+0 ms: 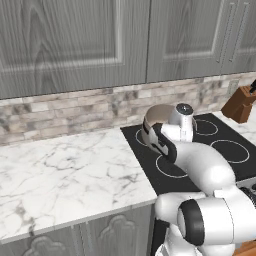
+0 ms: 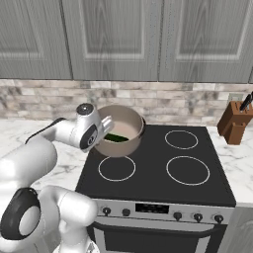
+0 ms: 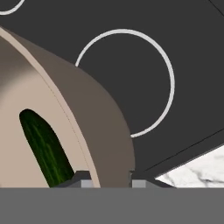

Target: Turn on the sink faucet. Then move the cucumber from the counter to the sink. Turn off the sink. Move the vegetable from the sink to the pot next to the stove. Finally move the pot to the rear left burner.

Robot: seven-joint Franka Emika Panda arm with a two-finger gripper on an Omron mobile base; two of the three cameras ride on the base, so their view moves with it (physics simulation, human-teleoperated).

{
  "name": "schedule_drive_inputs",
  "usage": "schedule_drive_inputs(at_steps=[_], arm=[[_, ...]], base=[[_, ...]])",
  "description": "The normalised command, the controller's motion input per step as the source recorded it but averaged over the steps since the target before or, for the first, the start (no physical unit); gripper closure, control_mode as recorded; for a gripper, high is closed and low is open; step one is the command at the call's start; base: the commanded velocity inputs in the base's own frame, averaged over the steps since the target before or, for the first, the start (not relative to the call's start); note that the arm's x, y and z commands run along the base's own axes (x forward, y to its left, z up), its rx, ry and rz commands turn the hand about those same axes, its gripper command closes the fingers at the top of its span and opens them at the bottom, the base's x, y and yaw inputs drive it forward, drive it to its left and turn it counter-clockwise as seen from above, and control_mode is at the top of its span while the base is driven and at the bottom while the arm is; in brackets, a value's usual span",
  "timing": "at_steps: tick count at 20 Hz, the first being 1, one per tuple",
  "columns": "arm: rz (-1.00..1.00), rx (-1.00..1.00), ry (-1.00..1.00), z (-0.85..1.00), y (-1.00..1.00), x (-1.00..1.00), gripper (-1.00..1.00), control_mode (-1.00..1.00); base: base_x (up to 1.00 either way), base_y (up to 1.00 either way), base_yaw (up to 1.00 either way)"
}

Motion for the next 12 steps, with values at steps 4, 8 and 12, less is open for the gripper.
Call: schedule_drive_inputs(at_steps=[4, 8, 12], arm=[[0.00, 0.00, 0.00, 0.00, -0.04, 0.32, 1.00, -1.00], [0.00, 0.00, 0.00, -0.01, -0.10, 0.29, 1.00, -1.00], [0.00, 0.00, 0.00, -0.05, -0.06, 0.24, 1.00, -1.00]], base=[[0.00, 0.00, 0.00], [0.00, 0.00, 0.00], [0.00, 0.00, 0.00]])
